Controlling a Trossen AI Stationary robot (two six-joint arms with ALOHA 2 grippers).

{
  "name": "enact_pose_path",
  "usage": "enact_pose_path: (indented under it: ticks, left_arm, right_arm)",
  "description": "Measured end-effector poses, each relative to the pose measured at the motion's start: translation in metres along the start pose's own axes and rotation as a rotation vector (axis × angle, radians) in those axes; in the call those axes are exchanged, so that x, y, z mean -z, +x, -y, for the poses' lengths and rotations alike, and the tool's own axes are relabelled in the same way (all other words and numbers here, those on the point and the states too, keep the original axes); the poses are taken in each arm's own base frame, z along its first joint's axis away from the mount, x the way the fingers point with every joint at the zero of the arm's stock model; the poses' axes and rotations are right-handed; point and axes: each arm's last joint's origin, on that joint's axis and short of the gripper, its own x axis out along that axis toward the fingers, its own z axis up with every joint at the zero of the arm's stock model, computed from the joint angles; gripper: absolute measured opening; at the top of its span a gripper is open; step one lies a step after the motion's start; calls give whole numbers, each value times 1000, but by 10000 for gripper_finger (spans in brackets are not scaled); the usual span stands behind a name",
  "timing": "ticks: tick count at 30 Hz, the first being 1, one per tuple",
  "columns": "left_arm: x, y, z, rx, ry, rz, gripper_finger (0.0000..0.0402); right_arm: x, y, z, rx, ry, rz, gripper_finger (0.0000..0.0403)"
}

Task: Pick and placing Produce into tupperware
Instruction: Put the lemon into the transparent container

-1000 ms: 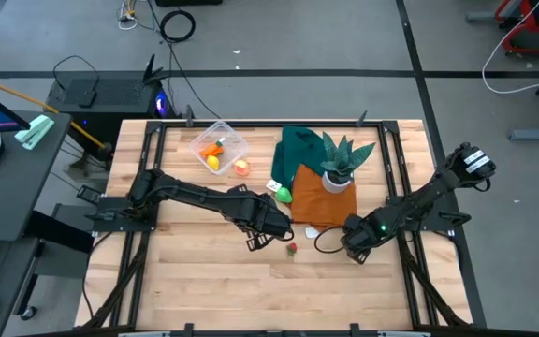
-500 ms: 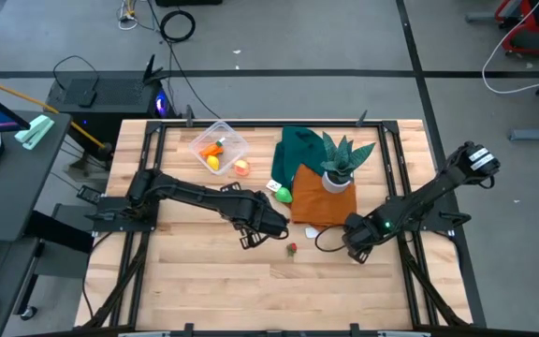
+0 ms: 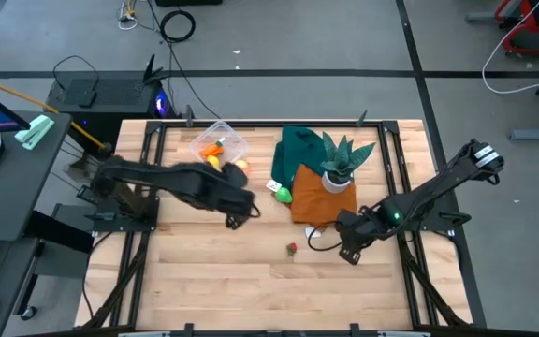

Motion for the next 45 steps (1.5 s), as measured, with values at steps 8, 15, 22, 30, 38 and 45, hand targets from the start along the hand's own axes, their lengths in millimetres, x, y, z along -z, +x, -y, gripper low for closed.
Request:
enact_pose_path:
  ticks: [8,15,22,30,38,45]
  left_arm:
    - [2,-47,-36,60,-145,243,9]
    - [3,-52,-42,54,-157,275,22]
    - [3,-52,-42,52,-158,278,28]
    - [10,-57,-36,49,-134,313,10]
    - [19,-64,-30,76,-143,328,22]
    - [25,-69,-28,99,-149,338,25]
  right_arm:
    - [-49,-49,-13,-43,-108,254,136]
    - [-98,-91,-10,-61,-175,445,141]
    - [-153,-108,-9,-27,-263,565,139]
    - [-219,-104,8,-13,-311,626,140]
    - [-272,-86,22,-7,-329,655,140]
    - [-314,-67,16,28,-399,681,140]
